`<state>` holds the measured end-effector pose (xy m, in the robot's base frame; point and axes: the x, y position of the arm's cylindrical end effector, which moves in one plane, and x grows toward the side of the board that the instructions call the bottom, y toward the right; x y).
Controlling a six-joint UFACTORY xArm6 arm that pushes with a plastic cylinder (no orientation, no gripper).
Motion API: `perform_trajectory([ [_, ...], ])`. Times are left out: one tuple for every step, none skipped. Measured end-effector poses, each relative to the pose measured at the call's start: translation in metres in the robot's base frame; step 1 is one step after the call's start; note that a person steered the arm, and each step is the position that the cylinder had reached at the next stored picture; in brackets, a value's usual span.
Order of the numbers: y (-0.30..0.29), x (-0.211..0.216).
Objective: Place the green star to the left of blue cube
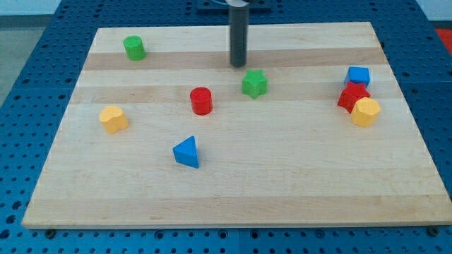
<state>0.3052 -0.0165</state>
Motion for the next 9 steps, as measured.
perform_trajectory([
  [-0.049, 0.022],
  [-0.055, 0.050],
  [-0.022, 0.061],
  [0.035, 0.063],
  [0.088, 0.063],
  [0.081, 0.071],
  [0.070, 0.092],
  [0.080, 0.104],
  [0.129, 0.093],
])
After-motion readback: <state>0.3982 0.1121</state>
